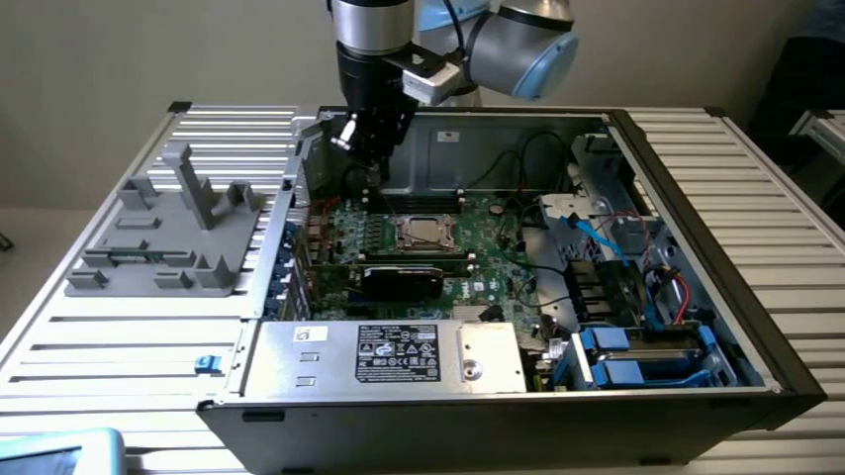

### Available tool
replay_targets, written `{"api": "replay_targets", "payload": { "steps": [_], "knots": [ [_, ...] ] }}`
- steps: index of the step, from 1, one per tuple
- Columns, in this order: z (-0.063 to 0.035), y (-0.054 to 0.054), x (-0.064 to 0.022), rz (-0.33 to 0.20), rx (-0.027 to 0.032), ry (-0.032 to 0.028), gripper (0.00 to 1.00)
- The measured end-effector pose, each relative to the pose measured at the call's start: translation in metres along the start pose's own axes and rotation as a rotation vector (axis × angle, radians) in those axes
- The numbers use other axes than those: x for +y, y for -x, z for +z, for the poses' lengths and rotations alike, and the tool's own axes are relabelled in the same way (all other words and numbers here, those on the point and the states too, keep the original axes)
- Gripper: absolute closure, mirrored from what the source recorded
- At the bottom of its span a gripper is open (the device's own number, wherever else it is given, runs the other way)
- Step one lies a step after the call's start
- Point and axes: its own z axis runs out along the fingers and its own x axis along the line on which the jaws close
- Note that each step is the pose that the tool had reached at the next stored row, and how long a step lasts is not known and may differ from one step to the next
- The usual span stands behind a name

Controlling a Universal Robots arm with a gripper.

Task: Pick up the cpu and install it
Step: 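Install the first cpu locking lever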

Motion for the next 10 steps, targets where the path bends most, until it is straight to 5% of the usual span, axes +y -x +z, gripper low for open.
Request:
{"api": "replay_targets", "payload": {
  "steps": [10],
  "knots": [
    [0.0000,0.0000,0.0000,0.154,0.0075,0.0060,0.89]
  ]
}}
